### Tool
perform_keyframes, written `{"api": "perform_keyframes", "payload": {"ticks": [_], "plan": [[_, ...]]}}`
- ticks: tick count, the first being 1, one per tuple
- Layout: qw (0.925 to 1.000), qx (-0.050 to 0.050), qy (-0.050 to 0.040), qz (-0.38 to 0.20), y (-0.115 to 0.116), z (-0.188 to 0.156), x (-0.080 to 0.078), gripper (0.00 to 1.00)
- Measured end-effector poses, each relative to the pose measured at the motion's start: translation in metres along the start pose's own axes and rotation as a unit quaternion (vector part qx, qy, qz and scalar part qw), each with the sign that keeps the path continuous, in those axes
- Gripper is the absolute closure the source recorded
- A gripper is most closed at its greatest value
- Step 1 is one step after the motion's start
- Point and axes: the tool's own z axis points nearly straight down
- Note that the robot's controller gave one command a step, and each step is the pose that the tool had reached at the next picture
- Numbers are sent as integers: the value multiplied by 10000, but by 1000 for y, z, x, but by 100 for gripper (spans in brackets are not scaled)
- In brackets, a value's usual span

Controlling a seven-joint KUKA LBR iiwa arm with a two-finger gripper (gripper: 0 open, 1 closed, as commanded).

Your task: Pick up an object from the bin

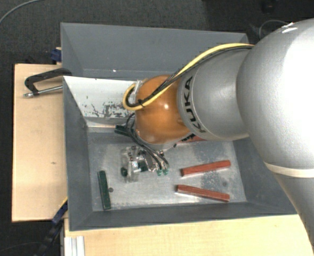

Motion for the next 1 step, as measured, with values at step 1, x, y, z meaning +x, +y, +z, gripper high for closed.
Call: {"api": "perform_keyframes", "payload": {"ticks": [1], "plan": [[9997, -3, -52, 222, 5, -170, -2, 100]]}}
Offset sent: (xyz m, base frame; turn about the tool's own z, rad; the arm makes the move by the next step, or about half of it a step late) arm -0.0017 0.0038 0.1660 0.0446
